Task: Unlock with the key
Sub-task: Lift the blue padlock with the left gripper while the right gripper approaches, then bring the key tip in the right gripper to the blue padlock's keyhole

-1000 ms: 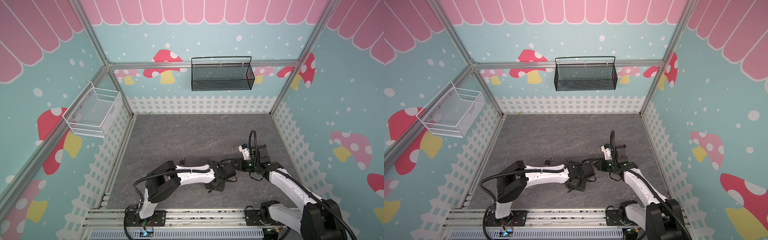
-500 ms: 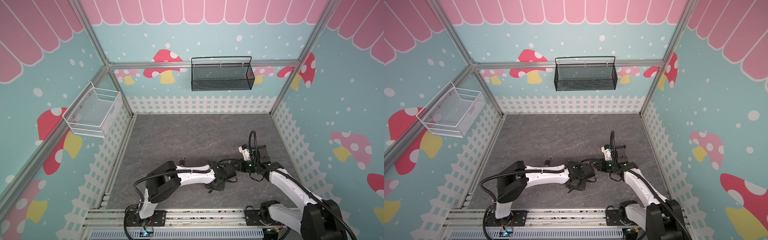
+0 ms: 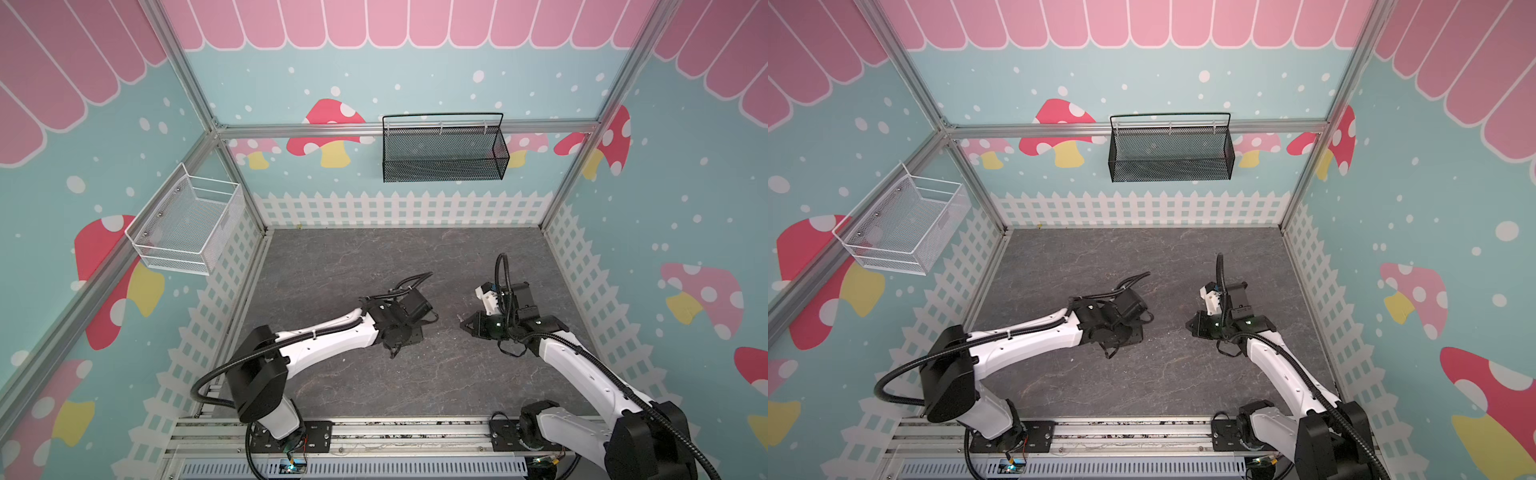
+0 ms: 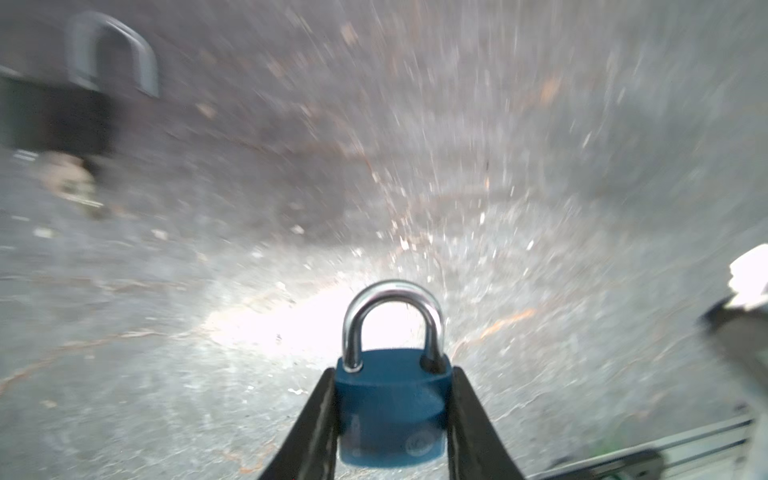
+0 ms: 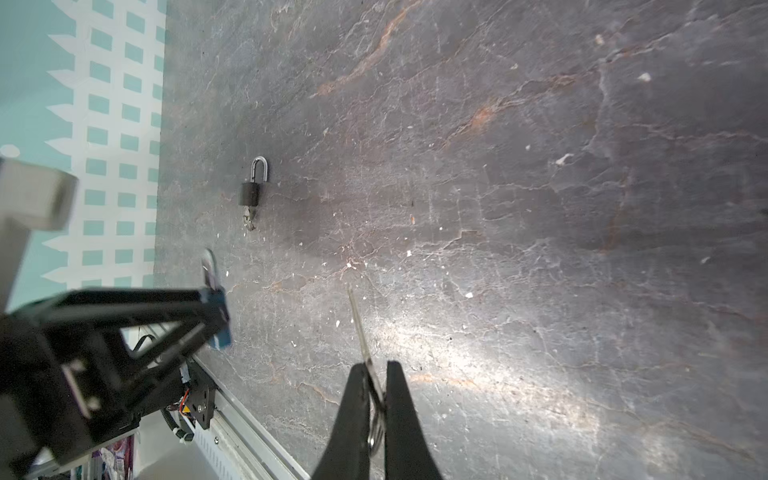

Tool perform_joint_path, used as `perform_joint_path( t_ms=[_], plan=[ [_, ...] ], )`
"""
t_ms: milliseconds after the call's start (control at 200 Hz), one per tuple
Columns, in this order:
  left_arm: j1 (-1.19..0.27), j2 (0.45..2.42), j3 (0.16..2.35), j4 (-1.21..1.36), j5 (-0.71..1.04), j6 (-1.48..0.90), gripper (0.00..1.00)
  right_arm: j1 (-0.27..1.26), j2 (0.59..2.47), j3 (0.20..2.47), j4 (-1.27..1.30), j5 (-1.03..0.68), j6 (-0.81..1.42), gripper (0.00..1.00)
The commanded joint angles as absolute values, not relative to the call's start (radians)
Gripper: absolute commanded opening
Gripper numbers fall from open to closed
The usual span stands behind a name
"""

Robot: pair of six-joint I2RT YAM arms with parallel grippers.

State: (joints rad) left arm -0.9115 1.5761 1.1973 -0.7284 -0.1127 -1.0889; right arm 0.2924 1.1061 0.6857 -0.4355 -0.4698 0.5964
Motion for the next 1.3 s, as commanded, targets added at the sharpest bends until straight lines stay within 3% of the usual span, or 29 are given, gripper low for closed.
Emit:
perform_joint_path(
  t_ms=[0, 255, 610, 956, 1296],
  plan=[
    [-0.866, 1.496, 1.152, -0.679, -0.172, -1.193, 0.0, 0.381, 1.099, 0.712, -0.464, -0.393, 0.66, 0.0],
    [-0.758, 1.396, 1.077, -0.555, -0.138, -1.372, 0.0, 0.622, 1.088, 0.695, -0.302, -0.311, 0.867, 0.0],
    [-0.745, 1.324, 0.999, -0.468, -0.147, -1.567, 0.0, 0.821, 1.169, 0.71, -0.054, -0.193, 1.045, 0.0],
    [-0.753, 1.322, 1.005, -0.484, -0.164, -1.551, 0.0, 0.886, 1.328, 0.82, 0.032, -0.179, 1.051, 0.0],
    [-0.755, 1.316, 1.008, -0.493, -0.169, -1.542, 0.0, 0.886, 1.371, 0.833, 0.037, -0.171, 1.066, 0.0]
  ],
)
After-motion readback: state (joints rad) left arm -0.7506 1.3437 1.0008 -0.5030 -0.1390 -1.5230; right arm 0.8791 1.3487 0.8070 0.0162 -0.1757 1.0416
